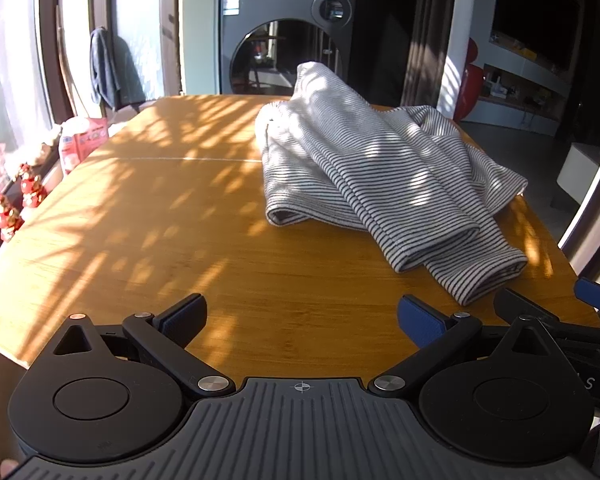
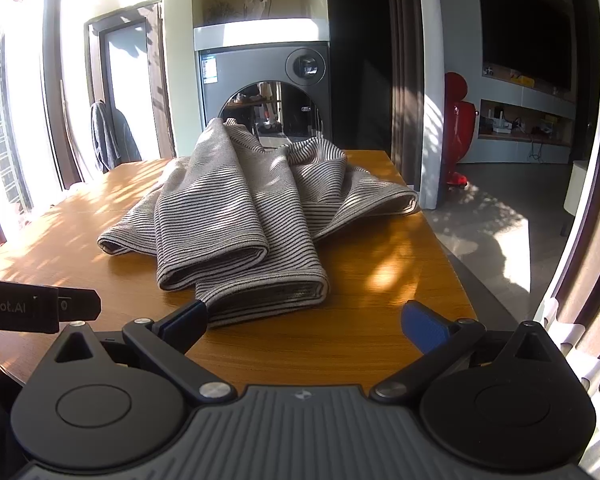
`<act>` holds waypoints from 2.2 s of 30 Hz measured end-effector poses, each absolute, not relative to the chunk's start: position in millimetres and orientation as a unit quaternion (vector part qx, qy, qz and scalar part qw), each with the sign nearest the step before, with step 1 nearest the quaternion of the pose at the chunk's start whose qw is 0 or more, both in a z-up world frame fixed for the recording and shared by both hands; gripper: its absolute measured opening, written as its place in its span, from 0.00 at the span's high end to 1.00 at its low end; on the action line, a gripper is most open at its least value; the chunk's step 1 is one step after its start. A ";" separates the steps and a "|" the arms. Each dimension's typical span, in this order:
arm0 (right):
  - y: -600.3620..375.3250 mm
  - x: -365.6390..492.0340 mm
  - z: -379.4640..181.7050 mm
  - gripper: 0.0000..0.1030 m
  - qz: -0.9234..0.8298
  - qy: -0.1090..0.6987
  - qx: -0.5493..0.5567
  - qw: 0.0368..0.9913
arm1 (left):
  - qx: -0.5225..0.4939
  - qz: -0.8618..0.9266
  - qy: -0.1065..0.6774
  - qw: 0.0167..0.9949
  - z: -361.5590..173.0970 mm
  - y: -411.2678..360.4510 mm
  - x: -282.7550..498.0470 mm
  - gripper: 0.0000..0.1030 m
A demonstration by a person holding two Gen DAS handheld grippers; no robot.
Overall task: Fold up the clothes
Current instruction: 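Grasp the striped shirt with the left gripper while the right gripper grasps it too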
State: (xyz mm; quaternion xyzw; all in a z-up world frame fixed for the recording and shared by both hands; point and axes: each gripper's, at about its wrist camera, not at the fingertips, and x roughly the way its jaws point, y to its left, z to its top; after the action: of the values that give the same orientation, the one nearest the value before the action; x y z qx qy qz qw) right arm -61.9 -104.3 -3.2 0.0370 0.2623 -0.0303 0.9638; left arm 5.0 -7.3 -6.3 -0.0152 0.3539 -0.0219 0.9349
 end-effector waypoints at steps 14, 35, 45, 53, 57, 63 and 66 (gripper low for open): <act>-151.6 -2.0 27.7 0.00 0.034 0.265 0.078 0.961 | -0.059 -0.166 0.347 0.921 10.9 2.8 61.3 0.00; -177.1 152.9 -13.1 0.00 0.126 0.332 0.190 0.915 | -0.043 -0.228 0.375 0.898 -28.2 15.6 162.3 0.00; -160.5 31.7 -5.6 0.00 0.206 0.359 0.196 0.889 | -0.191 -0.351 0.402 0.824 -14.8 89.3 79.8 0.00; -163.0 6.6 14.4 0.00 0.203 0.332 0.193 0.901 | -0.170 -0.231 0.430 0.856 -15.7 86.9 118.8 0.20; -158.7 22.3 41.3 0.14 0.169 0.259 0.131 0.942 | -0.228 -0.267 0.439 0.827 -29.4 77.7 128.9 0.32; -158.6 87.8 -0.1 0.26 0.112 0.285 0.172 0.936 | -0.255 -0.259 0.400 0.841 -25.0 74.5 146.4 0.80; -155.5 90.7 -6.2 0.24 0.121 0.284 0.162 0.937 | -0.265 -0.232 0.323 0.878 10.2 97.7 153.6 0.83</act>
State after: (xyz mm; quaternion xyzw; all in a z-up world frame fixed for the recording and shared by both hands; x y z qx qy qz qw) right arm 90.7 -155.5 -6.2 0.1619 0.2841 0.1212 0.9372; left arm 153.6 97.7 10.2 -0.2654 0.3227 -0.2321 0.8784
